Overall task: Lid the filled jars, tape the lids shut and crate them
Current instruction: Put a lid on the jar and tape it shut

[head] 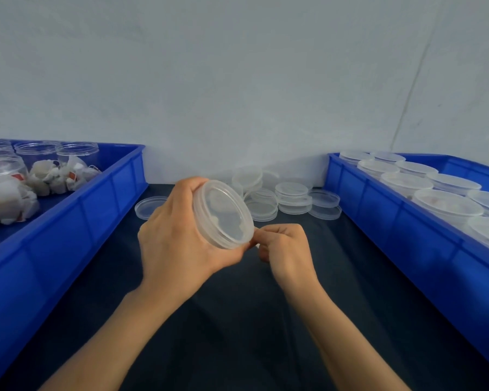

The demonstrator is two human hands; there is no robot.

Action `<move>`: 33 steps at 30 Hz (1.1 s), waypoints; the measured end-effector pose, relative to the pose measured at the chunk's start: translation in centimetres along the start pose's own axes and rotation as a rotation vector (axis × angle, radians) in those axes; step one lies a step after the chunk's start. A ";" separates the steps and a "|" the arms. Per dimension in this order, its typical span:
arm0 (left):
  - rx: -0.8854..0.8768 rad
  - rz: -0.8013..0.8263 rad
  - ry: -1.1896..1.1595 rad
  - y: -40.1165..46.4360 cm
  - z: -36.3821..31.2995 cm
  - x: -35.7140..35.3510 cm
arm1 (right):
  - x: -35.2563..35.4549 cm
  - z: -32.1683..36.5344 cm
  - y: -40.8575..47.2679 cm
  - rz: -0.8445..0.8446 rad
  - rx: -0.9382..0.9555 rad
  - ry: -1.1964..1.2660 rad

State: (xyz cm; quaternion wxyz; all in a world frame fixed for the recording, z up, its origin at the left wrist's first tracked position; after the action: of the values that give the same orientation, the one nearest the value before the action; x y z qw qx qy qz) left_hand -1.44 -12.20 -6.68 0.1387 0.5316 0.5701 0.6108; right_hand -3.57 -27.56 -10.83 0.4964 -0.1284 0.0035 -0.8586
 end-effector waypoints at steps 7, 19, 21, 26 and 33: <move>0.200 0.021 -0.163 -0.2 1.0 0.3 | 0.0 0.1 0.3 0.040 0.071 0.025; -0.020 0.037 0.053 0.1 -0.3 0.5 | -0.1 0.3 -0.2 0.056 -0.024 0.036; 0.010 0.036 -0.005 -0.1 -0.2 0.4 | 0.0 0.3 -0.4 0.067 -0.013 0.049; 0.280 -0.004 -0.408 -0.9 2.3 -0.2 | -0.3 1.2 -1.6 0.228 0.118 0.137; 0.288 0.038 -0.719 -0.8 2.9 -0.9 | -0.7 1.7 -2.4 0.278 0.090 0.168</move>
State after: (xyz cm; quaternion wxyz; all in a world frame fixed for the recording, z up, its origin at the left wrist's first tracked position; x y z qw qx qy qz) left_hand 0.94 -11.05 -8.49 0.2422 0.7363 0.5550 0.3019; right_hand -4.90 -25.56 -8.99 0.6136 -0.0323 0.0242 -0.7886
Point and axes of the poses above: each hand's wrist, its own y-axis towards the middle knuckle, its own x-axis out of the back of the hand, z = x × y, the point moved 3 cm from there along y, towards the middle knuckle, and after that the axes turned 14 degrees about -x, right-handed, at the moved point
